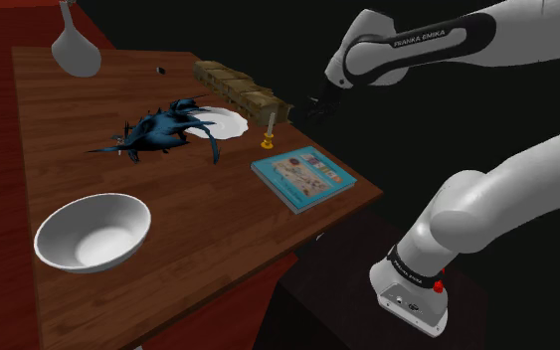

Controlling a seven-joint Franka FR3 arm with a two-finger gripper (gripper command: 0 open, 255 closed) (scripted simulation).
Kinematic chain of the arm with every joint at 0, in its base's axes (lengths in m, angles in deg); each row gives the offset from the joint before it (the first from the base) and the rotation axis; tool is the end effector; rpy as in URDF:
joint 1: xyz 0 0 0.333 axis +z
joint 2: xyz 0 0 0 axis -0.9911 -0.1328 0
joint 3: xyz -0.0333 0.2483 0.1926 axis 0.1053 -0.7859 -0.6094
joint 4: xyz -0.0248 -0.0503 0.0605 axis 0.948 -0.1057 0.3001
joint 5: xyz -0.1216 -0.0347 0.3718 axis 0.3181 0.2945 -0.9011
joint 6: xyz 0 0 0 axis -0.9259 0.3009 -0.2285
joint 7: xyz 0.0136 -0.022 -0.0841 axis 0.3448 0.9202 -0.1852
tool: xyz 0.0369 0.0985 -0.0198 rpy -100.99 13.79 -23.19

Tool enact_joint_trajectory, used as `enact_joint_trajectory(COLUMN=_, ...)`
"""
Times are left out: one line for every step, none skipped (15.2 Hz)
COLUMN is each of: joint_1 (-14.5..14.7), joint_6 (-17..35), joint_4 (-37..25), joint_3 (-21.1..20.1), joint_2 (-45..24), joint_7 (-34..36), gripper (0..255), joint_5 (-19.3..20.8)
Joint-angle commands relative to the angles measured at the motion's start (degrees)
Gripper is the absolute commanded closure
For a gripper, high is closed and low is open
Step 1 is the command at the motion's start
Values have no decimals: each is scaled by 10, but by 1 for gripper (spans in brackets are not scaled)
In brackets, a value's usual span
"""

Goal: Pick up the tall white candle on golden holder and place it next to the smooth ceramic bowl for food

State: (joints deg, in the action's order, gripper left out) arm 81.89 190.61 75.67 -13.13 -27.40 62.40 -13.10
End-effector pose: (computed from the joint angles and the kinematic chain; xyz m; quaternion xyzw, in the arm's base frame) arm 0.4200 -0.0722 0.4479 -0.9887 0.0843 -0.1199 0.0318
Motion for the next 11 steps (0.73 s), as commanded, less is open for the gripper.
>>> enact_joint_trajectory(joint_1=6, joint_6=46, joint_4=-6, joint_3=13, joint_2=-39, joint_7=-17, gripper=0, joint_5=-15)
enact_joint_trajectory(joint_1=11, joint_6=68, joint_4=-13, joint_3=20, joint_2=-61, joint_7=-28, gripper=0, joint_5=-25)
enact_joint_trajectory(joint_1=15, joint_6=89, joint_4=-20, joint_3=27, joint_2=-84, joint_7=-40, gripper=0, joint_5=-37)
enact_joint_trajectory(joint_1=21, joint_6=108, joint_4=-28, joint_3=35, joint_2=-106, joint_7=-54, gripper=0, joint_5=-51)
enact_joint_trajectory(joint_1=26, joint_6=127, joint_4=-38, joint_3=42, joint_2=-129, joint_7=-69, gripper=0, joint_5=-67)
enact_joint_trajectory(joint_1=32, joint_6=144, joint_4=-48, joint_3=49, joint_2=-153, joint_7=-86, gripper=0, joint_5=-86)
enact_joint_trajectory(joint_1=37, joint_6=159, joint_4=-60, joint_3=56, joint_2=-176, joint_7=-105, gripper=0, joint_5=-107)
enact_joint_trajectory(joint_1=43, joint_6=174, joint_4=-73, joint_3=61, joint_2=-200, joint_7=-126, gripper=0, joint_5=-131)
enact_joint_trajectory(joint_1=47, joint_6=186, joint_4=-87, joint_3=66, joint_2=-224, joint_7=-148, gripper=0, joint_5=-158)
enact_joint_trajectory(joint_1=49, joint_6=197, joint_4=-102, joint_3=69, joint_2=-247, joint_7=-172, gripper=0, joint_5=-186)
enact_joint_trajectory(joint_1=50, joint_6=207, joint_4=-118, joint_3=69, joint_2=-271, joint_7=-197, gripper=0, joint_5=-216)
